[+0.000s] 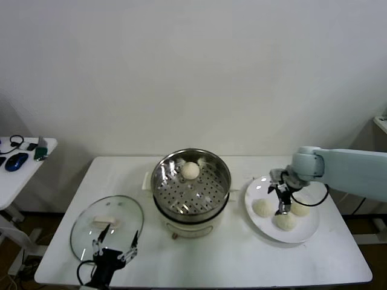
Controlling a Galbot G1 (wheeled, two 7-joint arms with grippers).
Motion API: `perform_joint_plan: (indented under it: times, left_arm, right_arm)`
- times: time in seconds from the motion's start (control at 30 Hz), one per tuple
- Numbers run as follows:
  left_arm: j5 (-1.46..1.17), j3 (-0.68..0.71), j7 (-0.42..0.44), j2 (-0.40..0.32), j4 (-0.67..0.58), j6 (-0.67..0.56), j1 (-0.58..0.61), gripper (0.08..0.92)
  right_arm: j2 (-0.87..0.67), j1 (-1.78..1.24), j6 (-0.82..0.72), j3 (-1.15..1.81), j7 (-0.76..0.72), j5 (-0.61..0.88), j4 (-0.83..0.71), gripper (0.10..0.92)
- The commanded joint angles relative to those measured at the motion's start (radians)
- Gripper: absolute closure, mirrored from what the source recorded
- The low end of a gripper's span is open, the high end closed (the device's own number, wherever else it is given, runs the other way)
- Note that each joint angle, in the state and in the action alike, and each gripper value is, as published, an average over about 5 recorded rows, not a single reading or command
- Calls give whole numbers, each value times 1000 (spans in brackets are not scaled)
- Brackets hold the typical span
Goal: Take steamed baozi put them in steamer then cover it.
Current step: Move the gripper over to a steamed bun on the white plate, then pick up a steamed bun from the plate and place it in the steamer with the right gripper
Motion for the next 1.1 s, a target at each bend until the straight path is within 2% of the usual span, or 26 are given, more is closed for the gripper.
perform_joint_plan:
  times: [0.03, 0.37, 0.77, 0.93, 1.1]
  left_arm:
    - [3, 0, -2, -1, 1, -3, 5, 177]
    - [1, -3, -2, -1, 1, -2, 4, 177]
    - [-1, -6, -3, -1, 0, 0, -1, 177]
    - [-2, -9, -3, -2, -3, 0, -1, 177]
    - [-2, -7, -3, -3, -6, 3, -4, 177]
  right_arm:
    - [48, -165, -50, 133, 36, -66, -95, 203]
    - [67, -180, -59, 146, 26, -44, -115, 204]
    - [69, -161, -45, 153, -22, -11, -126, 318]
    - [49, -25, -12, 77, -71, 54, -85, 339]
    - [42, 274, 49, -88, -143, 125, -36, 346]
